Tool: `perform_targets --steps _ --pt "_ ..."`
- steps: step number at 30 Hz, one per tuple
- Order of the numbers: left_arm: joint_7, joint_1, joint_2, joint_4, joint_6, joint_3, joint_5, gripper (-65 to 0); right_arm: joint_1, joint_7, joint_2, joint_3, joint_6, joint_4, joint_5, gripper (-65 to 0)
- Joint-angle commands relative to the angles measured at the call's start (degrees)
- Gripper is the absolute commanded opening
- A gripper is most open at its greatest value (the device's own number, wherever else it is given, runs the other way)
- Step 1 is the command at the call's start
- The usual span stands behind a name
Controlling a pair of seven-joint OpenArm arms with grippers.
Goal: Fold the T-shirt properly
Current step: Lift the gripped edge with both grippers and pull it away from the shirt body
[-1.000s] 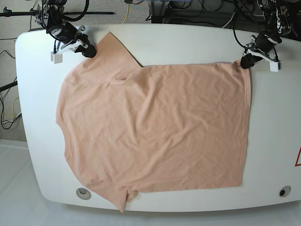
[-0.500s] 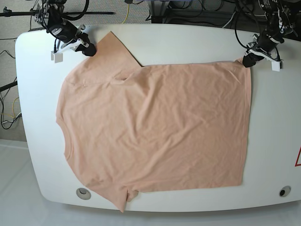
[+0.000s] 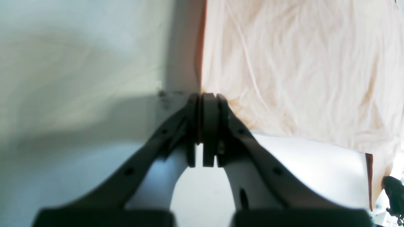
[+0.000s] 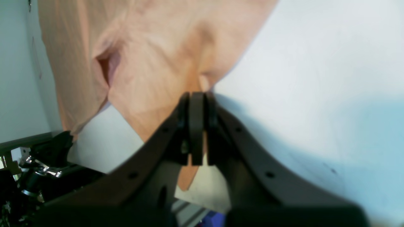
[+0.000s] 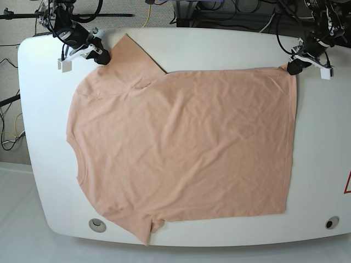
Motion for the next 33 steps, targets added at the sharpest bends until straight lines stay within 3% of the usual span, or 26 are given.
perform_targets --steps 1,18,33 --pt "-0.2 0.7 -0.8 0.9 0.0 -0.5 0.0 -65.0 -0.1 0.3 0.6 0.9 0.4 0.5 1.4 -65.0" --pt "-1.9 5.1 -1.1 5.2 -0.6 0.1 -0.6 -65.0 -2.0 -0.8 0.6 6.3 0.6 5.1 1.8 -65.0" --pt "-1.8 8.9 -1.4 8.3 -0.8 0.0 -1.3 -65.0 -7.2 -0.9 0.4 5.5 0.3 11.9 1.6 -65.0"
